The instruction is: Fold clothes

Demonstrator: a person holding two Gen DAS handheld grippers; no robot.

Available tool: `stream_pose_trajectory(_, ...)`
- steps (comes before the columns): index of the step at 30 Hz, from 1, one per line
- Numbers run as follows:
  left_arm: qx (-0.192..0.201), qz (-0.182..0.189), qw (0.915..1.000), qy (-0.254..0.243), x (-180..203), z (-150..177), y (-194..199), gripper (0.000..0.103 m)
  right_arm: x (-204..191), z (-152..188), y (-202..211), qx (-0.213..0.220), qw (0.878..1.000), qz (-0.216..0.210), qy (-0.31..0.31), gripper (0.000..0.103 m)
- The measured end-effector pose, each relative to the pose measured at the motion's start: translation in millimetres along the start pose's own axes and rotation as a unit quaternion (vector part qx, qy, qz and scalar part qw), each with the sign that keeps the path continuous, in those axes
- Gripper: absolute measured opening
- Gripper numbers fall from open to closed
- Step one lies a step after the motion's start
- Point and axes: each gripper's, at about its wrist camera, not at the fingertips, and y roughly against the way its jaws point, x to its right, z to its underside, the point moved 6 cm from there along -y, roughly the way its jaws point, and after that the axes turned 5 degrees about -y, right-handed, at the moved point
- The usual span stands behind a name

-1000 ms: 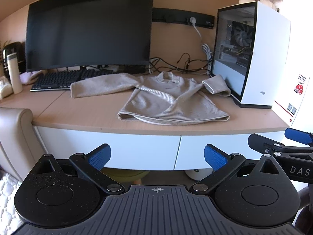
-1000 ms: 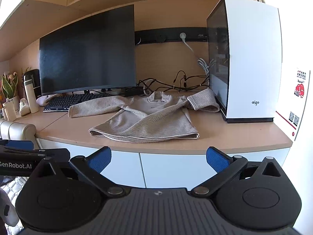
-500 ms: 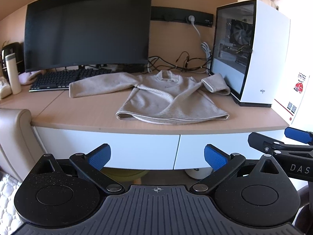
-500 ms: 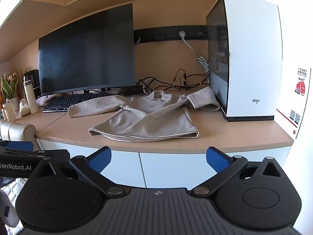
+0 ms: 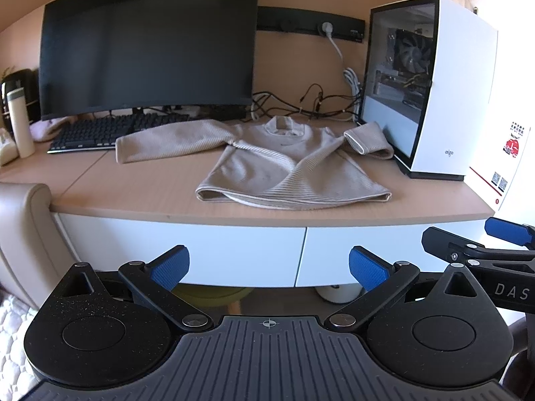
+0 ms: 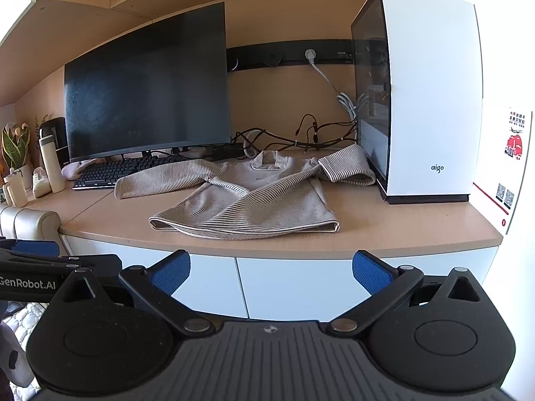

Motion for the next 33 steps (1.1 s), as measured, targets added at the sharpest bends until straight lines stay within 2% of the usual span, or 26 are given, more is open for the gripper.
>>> stream_pose_trajectory(33,-0.025,-0.009,0.9996,-0.006,2.5,-3.7,-22.7,0.103,11.9,1.4,-27.4,-0.023,0.999,0.0,-0.032,0.103)
